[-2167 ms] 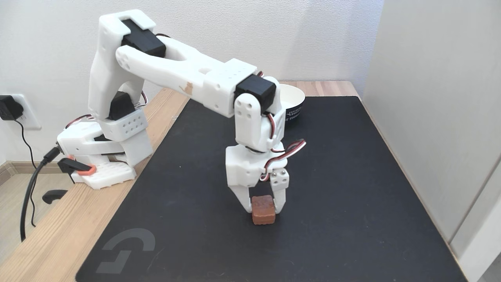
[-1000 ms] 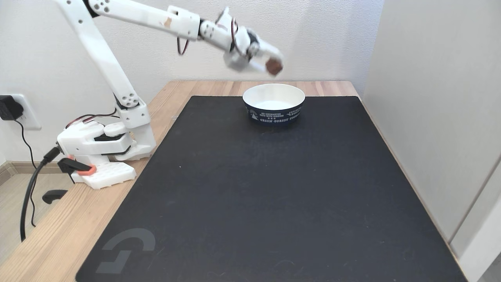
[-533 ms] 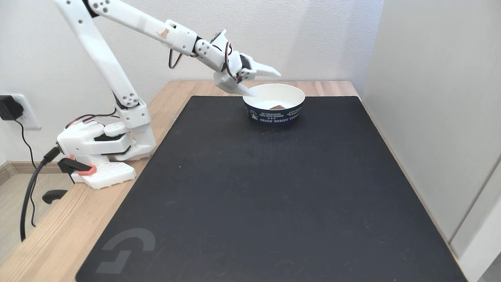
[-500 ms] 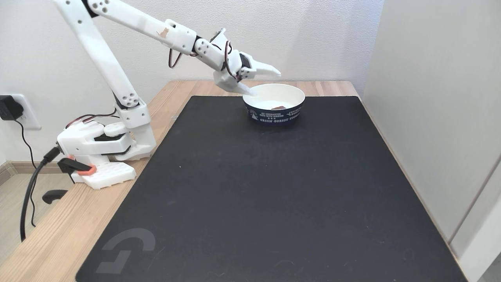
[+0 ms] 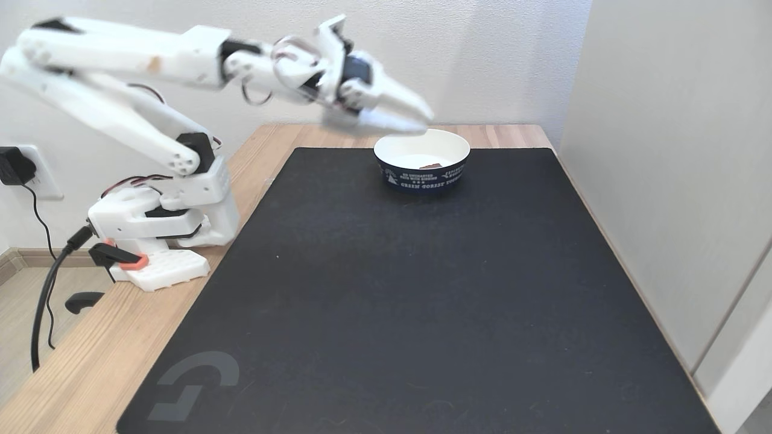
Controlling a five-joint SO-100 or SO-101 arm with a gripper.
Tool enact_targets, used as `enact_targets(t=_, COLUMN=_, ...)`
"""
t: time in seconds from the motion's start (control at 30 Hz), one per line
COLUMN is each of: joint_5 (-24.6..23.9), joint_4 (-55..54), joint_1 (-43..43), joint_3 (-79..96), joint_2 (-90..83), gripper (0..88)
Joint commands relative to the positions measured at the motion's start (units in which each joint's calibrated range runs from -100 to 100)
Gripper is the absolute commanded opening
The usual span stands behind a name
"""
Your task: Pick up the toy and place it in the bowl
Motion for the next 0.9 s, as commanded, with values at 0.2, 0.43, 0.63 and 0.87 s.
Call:
enact_targets(t=0.2, joint_5=5.7, joint_4=6.4, joint_1=7.0, joint_3=31.3, joint_2=-35.9, gripper=2.1)
enact_targets(t=0.43, joint_5=12.5, joint_4=26.5, joint_1=7.1, joint_3=31.6, joint_2=-44.2, gripper=2.2)
enact_targets(t=0.63, joint_5=16.8, joint_4=38.7, joint_1=7.4, joint_3=31.4, joint_2=-49.5, gripper=2.3)
enact_targets(t=0.87, joint_5=16.5, joint_4=41.5, joint_1=7.1, joint_3=31.2, joint_2=-51.0, gripper=2.4)
